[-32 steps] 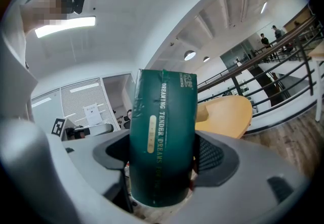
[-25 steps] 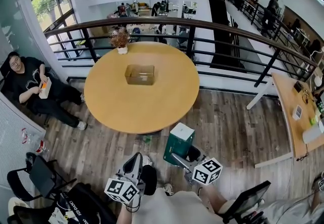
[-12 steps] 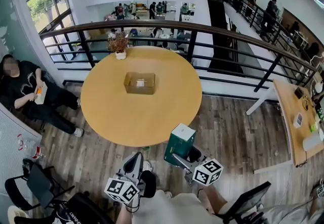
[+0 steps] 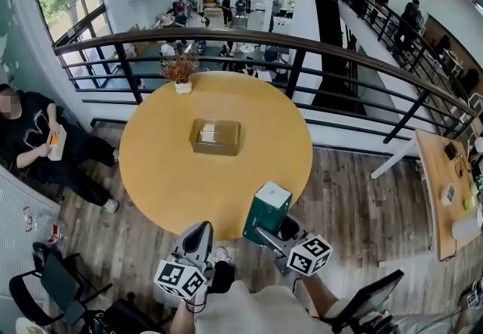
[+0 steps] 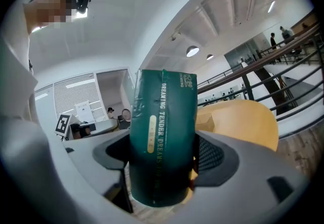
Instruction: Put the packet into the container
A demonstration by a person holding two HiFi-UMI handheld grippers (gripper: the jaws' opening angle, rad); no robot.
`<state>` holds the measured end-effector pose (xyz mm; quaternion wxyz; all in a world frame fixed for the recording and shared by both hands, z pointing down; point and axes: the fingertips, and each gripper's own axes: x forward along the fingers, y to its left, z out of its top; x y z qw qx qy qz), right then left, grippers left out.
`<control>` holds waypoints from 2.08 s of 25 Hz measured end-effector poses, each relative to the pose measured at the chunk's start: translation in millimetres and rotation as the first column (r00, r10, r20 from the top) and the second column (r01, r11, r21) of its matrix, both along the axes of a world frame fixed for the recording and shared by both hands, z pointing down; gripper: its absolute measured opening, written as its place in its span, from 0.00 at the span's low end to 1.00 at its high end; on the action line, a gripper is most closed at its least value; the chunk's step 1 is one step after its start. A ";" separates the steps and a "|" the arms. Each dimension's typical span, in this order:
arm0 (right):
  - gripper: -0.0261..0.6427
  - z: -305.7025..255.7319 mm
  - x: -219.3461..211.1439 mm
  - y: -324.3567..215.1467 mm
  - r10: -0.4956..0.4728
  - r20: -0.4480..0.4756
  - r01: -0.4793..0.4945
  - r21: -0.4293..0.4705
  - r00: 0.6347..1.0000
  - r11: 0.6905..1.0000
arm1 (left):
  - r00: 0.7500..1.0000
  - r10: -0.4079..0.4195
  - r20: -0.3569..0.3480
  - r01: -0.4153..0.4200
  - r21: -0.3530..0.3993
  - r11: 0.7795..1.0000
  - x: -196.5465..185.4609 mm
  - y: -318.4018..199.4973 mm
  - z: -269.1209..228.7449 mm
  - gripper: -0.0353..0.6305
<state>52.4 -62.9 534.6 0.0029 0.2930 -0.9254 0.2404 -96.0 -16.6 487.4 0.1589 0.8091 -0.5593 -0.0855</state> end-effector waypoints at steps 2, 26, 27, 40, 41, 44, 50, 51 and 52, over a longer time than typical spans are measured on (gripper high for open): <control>0.59 -1.5 -6.3 -12.2 0.002 -0.002 -0.002 0.002 1.000 1.000 | 1.000 -0.003 0.003 0.003 -0.002 1.000 -7.5 -13.1 1.0 0.06; 0.59 -23.8 -62.7 -107.0 0.069 0.012 -0.069 0.024 0.998 0.997 | 0.997 0.060 0.041 -0.061 0.033 0.998 -65.9 -124.2 -24.4 0.06; 0.59 -22.5 -63.2 -107.3 0.069 0.010 -0.069 0.020 0.998 0.997 | 0.997 0.060 0.040 -0.061 0.029 0.998 -67.1 -125.1 -23.6 0.06; 0.59 -20.6 -50.3 -119.2 0.019 0.026 -0.019 -0.006 0.999 1.000 | 0.999 -0.008 0.033 0.008 0.008 1.000 -55.5 -126.1 -22.8 0.06; 0.59 -20.3 -48.1 -120.9 0.014 0.028 -0.014 -0.004 0.999 1.000 | 0.999 -0.014 0.034 0.014 0.008 1.000 -53.9 -127.1 -21.3 0.06; 0.59 -18.0 -41.0 -129.4 0.005 0.013 -0.005 0.002 1.000 1.000 | 0.999 -0.033 0.035 0.033 0.002 0.999 -53.1 -129.6 -18.1 0.06; 0.59 -13.0 -36.6 -160.6 0.008 -0.026 -0.008 0.006 1.000 1.000 | 0.994 -0.099 0.046 0.099 -0.001 0.995 -70.8 -131.7 -19.4 0.06; 0.59 -13.4 -39.0 -166.4 0.003 -0.042 -0.003 0.014 0.999 1.000 | 0.993 -0.110 0.053 0.110 -0.003 0.994 -74.4 -132.8 -18.9 0.06; 0.59 -14.4 -41.5 -171.3 -0.003 -0.055 0.004 0.021 0.998 1.000 | 0.991 -0.119 0.062 0.119 -0.007 0.993 -77.2 -133.7 -17.3 0.06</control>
